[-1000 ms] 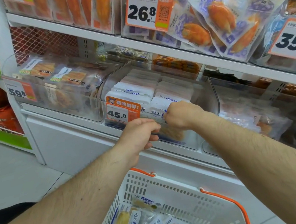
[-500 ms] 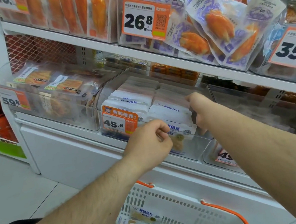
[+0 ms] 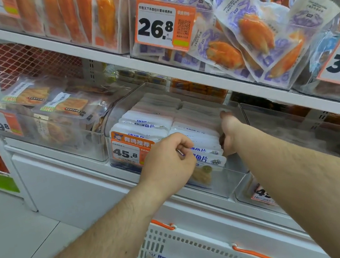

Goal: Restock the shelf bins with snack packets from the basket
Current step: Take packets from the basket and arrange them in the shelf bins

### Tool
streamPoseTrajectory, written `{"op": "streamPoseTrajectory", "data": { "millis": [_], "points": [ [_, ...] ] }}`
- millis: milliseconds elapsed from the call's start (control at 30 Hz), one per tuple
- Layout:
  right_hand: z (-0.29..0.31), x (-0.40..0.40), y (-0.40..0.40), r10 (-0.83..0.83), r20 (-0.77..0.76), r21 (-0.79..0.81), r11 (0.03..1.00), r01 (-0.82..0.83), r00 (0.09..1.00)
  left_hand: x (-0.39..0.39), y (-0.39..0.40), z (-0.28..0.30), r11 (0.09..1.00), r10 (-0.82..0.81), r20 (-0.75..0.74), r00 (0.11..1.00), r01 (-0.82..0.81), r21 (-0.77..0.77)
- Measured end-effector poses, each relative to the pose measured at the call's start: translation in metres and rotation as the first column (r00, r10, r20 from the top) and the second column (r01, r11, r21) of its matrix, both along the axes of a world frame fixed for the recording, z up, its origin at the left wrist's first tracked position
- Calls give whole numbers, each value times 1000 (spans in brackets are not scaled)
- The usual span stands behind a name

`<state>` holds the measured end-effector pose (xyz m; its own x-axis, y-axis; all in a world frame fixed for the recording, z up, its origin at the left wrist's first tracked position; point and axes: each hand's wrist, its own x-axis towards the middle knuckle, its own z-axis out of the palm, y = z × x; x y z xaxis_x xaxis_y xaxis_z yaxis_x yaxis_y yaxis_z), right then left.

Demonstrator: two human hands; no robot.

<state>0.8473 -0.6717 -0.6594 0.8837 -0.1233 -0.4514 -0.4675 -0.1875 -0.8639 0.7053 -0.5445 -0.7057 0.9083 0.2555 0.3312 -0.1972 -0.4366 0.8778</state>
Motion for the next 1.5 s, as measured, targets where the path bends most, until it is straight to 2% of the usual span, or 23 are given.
{"op": "streamPoseTrajectory", "data": {
  "millis": [167,333,567,767,967,1100,1200,1300,1367,1433,1500],
  "points": [
    [-40,70,-16,13,64,76,997,-18,998,5,2,4,999,30,16,999,-30,-25],
    [-14,43,2,-114,118,57,993,108,986,14,5,8,996,72,27,997,-70,-53],
    [-24,75,1,-61,196,171,985,27,979,24,8,23,993,115,51,992,-113,-40],
    [-18,80,6,-72,264,169,985,27,962,29,5,22,991,97,23,995,-94,-93],
    [-19,83,3,-11,267,162,986,-34,964,31,5,20,995,68,6,998,-68,-66],
    [-11,76,4,-70,246,32,997,64,967,29,8,21,995,88,11,996,-87,-52],
    [2,60,3,-45,215,-31,998,53,975,27,13,23,990,131,36,991,-128,-62],
    [13,34,-3,-28,103,-96,995,38,994,24,17,22,987,146,46,988,-143,-74],
    [5,19,-5,5,-56,-121,993,-11,998,20,16,21,989,144,48,988,-141,-53],
    [-7,6,-5,47,-194,-50,997,-58,980,16,14,19,990,138,38,990,-137,-21],
    [-17,-2,-2,63,-179,28,998,-59,982,10,10,16,994,112,29,993,-112,1]
  ]
}}
